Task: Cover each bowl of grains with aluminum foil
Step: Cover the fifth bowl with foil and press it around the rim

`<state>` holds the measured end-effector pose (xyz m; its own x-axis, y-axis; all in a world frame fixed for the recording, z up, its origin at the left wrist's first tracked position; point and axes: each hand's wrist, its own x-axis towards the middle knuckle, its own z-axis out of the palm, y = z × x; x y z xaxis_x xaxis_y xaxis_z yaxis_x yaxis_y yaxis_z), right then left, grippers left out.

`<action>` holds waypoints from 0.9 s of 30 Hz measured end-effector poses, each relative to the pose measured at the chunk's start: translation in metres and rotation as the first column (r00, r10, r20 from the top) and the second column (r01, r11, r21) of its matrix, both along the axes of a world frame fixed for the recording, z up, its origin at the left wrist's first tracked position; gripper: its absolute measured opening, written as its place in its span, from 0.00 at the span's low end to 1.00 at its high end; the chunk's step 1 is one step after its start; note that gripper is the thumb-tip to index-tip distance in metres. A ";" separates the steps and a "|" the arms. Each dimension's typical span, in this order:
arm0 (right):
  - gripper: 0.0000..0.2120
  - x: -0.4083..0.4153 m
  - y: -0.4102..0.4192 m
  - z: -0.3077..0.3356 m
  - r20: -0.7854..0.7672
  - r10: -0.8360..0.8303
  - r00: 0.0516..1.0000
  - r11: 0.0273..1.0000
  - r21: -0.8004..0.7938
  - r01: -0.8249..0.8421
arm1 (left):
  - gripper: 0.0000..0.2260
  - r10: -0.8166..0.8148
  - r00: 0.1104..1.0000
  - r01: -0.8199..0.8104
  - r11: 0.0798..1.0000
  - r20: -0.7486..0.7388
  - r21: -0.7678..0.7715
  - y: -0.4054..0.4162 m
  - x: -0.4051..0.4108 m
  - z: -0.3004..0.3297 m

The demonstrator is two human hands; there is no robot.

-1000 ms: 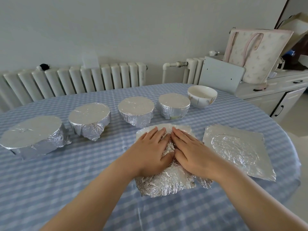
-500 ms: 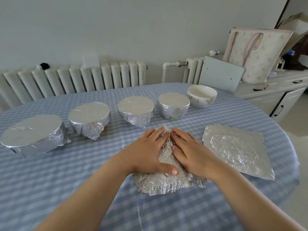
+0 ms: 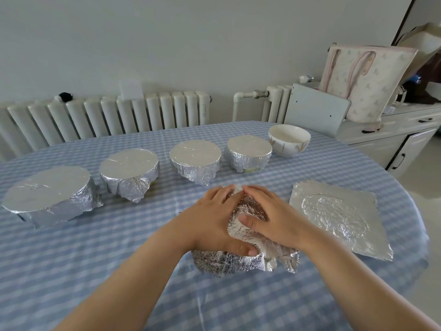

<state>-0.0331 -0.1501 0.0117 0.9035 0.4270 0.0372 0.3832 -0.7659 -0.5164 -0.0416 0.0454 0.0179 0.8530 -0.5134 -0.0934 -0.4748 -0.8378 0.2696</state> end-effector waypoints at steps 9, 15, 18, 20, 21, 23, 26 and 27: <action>0.57 -0.025 -0.020 -0.022 -0.053 0.059 0.997 0.984 0.169 -0.050 | 0.56 0.007 0.999 -0.009 0.999 -0.035 -0.053 -0.001 -0.001 0.001; 0.64 -0.035 -0.013 -0.033 -0.028 -0.009 1.000 0.990 0.144 0.013 | 0.57 0.005 0.998 -0.010 0.996 -0.060 -0.093 0.001 0.001 0.000; 0.65 -0.033 -0.011 -0.040 -0.021 -0.048 0.999 0.980 0.193 0.051 | 0.57 -0.011 0.997 0.001 0.991 -0.074 -0.137 0.002 0.002 0.001; 0.64 -0.030 -0.010 -0.044 -0.020 -0.078 0.997 0.966 0.246 0.080 | 0.56 -0.032 0.991 0.006 0.979 -0.129 -0.203 0.008 0.004 0.002; 0.62 -0.029 -0.009 -0.047 -0.019 -0.091 0.996 0.955 0.283 0.093 | 0.56 -0.046 0.985 0.005 0.971 -0.166 -0.239 0.012 0.005 0.003; 0.59 -0.027 -0.008 -0.051 -0.017 -0.109 0.994 0.934 0.339 0.108 | 0.56 -0.073 0.968 -0.004 0.952 -0.241 -0.306 0.022 0.007 0.001; 0.58 -0.026 -0.009 -0.054 -0.012 -0.114 0.993 0.925 0.364 0.110 | 0.59 -0.078 0.953 -0.051 0.912 -0.294 -0.407 0.033 0.005 -0.010; 0.58 -0.025 -0.009 -0.055 -0.014 -0.109 0.994 0.924 0.368 0.107 | 0.59 -0.069 0.952 -0.072 0.896 -0.299 -0.437 0.035 0.003 -0.015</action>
